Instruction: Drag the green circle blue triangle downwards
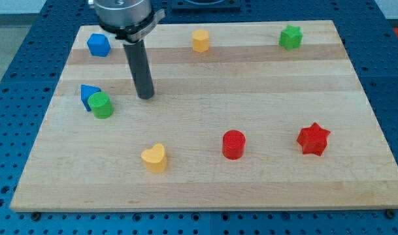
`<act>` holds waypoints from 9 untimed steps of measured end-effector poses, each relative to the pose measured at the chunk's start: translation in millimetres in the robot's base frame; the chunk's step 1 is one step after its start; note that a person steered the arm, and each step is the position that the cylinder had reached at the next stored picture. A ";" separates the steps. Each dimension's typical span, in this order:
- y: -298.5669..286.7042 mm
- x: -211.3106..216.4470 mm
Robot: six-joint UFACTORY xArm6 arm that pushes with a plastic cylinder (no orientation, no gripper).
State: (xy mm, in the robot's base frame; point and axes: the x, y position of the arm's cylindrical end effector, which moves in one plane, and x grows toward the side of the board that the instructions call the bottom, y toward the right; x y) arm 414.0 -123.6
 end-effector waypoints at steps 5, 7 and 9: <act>-21.3 69.0; 32.0 51.8; -4.5 5.0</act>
State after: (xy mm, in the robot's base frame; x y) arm 419.0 -128.1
